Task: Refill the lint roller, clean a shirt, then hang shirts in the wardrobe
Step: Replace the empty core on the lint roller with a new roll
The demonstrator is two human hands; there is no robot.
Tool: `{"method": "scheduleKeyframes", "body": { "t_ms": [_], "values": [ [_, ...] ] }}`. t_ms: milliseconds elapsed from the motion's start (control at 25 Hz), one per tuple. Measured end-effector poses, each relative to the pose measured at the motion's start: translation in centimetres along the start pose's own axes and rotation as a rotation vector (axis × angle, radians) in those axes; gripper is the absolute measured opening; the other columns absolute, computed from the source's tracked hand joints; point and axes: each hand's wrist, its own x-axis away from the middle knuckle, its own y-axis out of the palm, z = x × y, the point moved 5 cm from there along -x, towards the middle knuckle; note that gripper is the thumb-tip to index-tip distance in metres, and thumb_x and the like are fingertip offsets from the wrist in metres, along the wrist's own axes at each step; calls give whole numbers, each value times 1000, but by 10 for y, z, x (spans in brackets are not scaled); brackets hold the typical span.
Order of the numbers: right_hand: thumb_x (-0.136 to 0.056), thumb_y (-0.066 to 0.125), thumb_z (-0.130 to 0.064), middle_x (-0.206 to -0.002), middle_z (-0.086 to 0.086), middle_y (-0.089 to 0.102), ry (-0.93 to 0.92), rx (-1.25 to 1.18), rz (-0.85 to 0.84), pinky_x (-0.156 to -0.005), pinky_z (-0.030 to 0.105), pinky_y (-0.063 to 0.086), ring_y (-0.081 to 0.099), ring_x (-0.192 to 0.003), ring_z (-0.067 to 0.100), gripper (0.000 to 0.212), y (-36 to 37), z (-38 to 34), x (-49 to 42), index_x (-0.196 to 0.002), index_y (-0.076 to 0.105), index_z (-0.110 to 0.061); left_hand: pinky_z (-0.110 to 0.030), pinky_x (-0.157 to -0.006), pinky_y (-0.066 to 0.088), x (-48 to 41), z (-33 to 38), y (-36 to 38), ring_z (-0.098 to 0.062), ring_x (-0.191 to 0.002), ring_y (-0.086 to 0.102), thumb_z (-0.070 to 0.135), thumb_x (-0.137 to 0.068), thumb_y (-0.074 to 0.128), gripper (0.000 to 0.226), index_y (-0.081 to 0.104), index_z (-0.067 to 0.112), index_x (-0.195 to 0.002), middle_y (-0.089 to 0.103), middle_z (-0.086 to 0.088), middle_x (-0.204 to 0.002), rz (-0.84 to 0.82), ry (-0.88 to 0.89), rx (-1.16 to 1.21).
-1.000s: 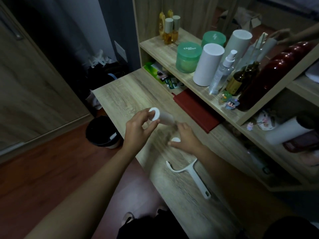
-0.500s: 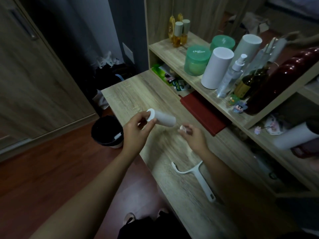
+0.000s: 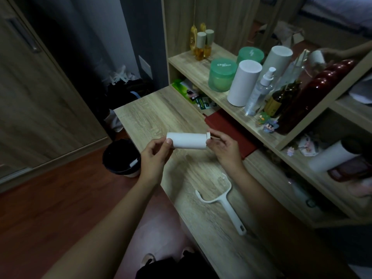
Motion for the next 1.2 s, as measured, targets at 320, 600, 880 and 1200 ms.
{"method": "scheduleKeyframes", "body": {
  "t_ms": [320,600,880,1200],
  "values": [
    [-83,64,-1,-111,-2,62,4,-6,-14,-75,9,49,64,-89,-9,37,-1,5,13,-117,58,-14,-19,-73,54,9,-4,2,-17,-86,65,11,-88,60,7,65,13,-84,71,4,-79,-8,-19,9],
    [-92,54,-14,-114,-8,51,-49,180,79,-87,7,41,54,-102,-3,37,7,4,19,-129,53,-6,-18,-73,54,17,-7,10,-18,-88,65,11,-88,61,2,63,12,-87,66,-4,-88,20,-38,60],
    [-98,42,-20,-120,-3,43,-38,264,129,-85,-3,35,47,-109,5,39,14,3,19,-136,45,-10,-19,-74,53,19,-6,21,-13,-84,66,12,-89,60,6,62,13,-84,67,-2,-86,54,-2,30],
    [-87,61,-9,-118,1,58,-79,106,90,-99,24,46,56,-112,8,44,25,-7,24,-130,51,-10,-26,-75,55,6,-11,26,-22,-97,62,27,-91,58,23,51,9,-106,55,-5,-108,193,-203,168]
  ]
}}
